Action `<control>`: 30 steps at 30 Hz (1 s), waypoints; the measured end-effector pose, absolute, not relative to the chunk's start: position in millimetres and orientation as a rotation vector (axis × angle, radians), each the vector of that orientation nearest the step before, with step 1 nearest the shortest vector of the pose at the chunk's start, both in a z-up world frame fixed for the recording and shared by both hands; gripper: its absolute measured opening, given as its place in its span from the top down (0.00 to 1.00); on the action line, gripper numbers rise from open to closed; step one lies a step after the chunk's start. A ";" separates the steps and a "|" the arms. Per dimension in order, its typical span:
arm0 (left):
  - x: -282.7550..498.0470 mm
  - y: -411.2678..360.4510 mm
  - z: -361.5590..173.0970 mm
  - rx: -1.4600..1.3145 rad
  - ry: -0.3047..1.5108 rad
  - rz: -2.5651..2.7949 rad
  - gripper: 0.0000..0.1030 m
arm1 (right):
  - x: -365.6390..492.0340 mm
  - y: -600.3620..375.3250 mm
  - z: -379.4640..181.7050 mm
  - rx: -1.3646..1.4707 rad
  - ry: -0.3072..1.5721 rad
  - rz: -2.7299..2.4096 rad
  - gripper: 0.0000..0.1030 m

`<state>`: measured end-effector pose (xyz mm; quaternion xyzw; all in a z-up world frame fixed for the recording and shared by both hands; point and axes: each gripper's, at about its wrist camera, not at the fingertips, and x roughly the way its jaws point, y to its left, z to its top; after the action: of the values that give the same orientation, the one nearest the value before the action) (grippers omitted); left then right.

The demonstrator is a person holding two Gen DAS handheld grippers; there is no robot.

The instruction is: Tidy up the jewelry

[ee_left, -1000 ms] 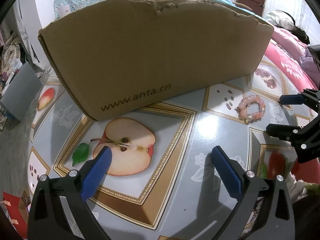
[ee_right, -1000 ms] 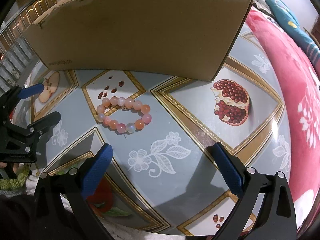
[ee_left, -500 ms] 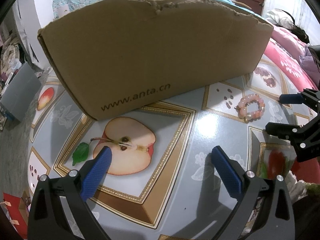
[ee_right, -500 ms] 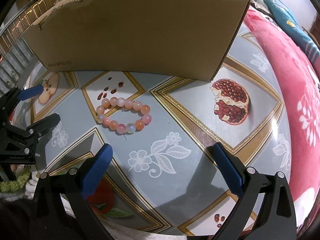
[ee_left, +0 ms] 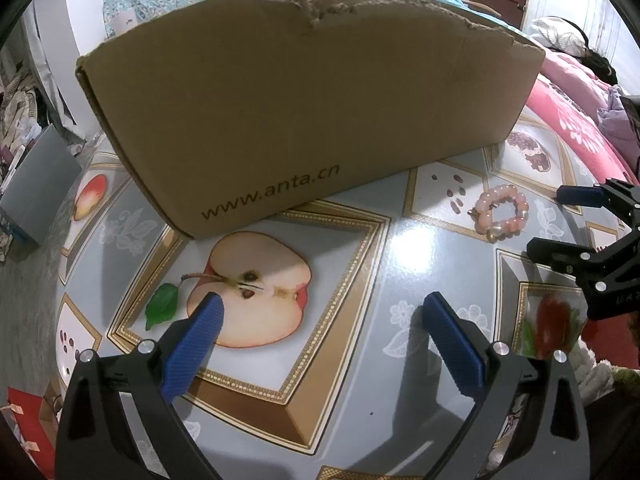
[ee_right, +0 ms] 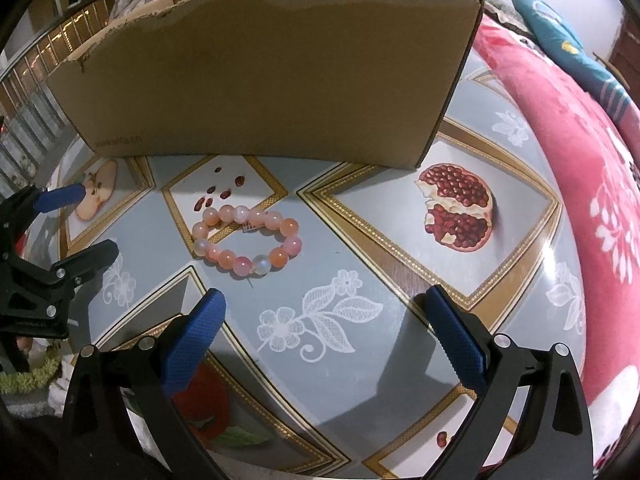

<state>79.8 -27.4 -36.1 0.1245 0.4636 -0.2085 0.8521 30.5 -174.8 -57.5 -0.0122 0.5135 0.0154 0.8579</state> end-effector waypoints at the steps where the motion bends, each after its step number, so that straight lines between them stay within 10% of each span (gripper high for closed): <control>1: 79.7 -27.1 -36.3 0.262 0.973 -0.439 0.05 | 30.3 -174.8 -57.5 -0.028 1.080 0.036 0.08; 13: 72.8 -26.6 -34.3 0.275 0.953 -0.456 0.08 | 10.7 -185.7 -33.0 0.072 0.927 0.157 0.19; 21: 64.0 -52.4 -11.1 0.247 0.854 -0.598 0.35 | 6.0 -190.4 -28.6 0.146 0.873 0.238 0.56; 30: 55.0 -110.9 -11.1 0.390 0.810 -0.847 0.63 | 6.2 -212.4 -27.5 0.266 0.855 0.212 0.65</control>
<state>55.0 -110.9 -11.1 0.1827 0.3798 -0.3970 0.8153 6.2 -212.4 -27.5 0.1285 0.4125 0.1023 0.8960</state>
